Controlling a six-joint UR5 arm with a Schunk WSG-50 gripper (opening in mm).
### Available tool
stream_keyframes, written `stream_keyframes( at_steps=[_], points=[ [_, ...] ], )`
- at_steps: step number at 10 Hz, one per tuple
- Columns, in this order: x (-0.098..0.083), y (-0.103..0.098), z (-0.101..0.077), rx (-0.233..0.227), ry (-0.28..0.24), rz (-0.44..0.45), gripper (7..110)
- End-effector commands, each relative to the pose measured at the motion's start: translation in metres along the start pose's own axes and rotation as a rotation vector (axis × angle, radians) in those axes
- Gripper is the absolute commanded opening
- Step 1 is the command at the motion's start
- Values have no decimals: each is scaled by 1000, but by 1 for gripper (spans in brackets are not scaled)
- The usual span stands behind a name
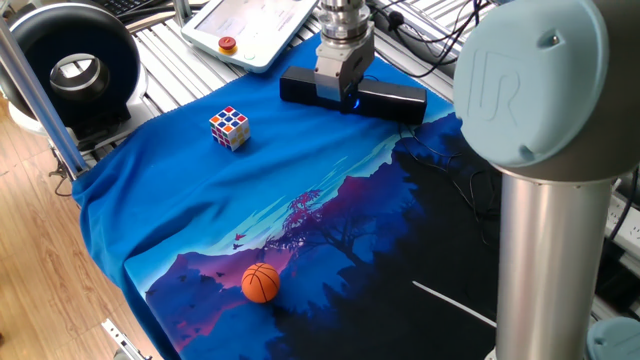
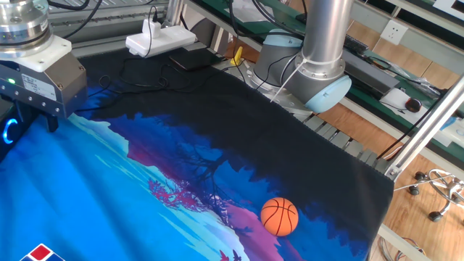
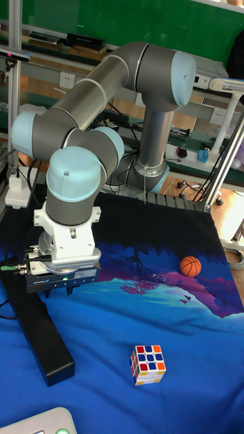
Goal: Turn the knob to decrease the volume of the speaker
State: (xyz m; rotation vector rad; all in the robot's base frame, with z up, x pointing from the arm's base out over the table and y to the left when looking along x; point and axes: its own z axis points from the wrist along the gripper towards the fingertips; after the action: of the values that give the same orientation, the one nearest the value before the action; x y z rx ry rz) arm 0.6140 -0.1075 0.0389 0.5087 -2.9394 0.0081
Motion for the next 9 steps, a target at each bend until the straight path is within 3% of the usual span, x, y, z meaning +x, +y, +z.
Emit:
stream_keyframes(
  at_steps=[1, 9],
  points=[
    [-6, -5, 1, 5, -26, 9, 44],
    [-11, -3, 3, -11, -34, -3, 44]
  ],
)
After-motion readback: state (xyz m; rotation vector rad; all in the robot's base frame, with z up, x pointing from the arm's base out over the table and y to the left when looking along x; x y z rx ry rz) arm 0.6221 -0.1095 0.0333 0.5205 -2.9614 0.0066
